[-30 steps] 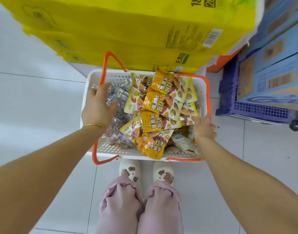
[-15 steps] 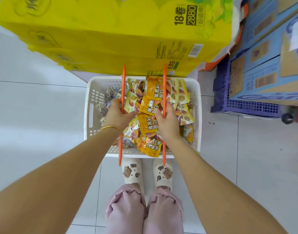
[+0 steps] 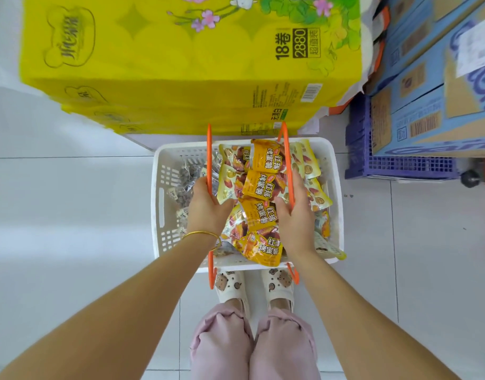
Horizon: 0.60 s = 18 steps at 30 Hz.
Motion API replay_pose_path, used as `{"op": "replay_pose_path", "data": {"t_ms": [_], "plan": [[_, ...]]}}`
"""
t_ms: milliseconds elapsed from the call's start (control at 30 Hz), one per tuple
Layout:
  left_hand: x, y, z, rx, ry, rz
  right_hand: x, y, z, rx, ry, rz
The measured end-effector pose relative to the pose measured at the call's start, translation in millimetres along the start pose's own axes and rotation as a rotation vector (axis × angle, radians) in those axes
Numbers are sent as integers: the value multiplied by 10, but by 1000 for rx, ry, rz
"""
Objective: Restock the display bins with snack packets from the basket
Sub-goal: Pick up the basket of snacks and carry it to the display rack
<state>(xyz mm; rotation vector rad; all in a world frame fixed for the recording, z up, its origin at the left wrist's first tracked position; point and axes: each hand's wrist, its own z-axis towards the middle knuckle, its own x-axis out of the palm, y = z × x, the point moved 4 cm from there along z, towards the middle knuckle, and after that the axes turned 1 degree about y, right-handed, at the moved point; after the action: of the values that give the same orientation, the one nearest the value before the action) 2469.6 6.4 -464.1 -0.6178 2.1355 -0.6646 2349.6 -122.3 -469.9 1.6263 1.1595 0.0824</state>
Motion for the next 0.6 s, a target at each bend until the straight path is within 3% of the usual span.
{"op": "replay_pose_path", "data": {"t_ms": [167, 600], "plan": [[-99, -240, -344, 16, 79, 20, -371, 64, -334, 193, -117, -22], [-197, -1159, -1958, 336, 483, 180, -1488, 455, -2208, 354, -523, 23]]}}
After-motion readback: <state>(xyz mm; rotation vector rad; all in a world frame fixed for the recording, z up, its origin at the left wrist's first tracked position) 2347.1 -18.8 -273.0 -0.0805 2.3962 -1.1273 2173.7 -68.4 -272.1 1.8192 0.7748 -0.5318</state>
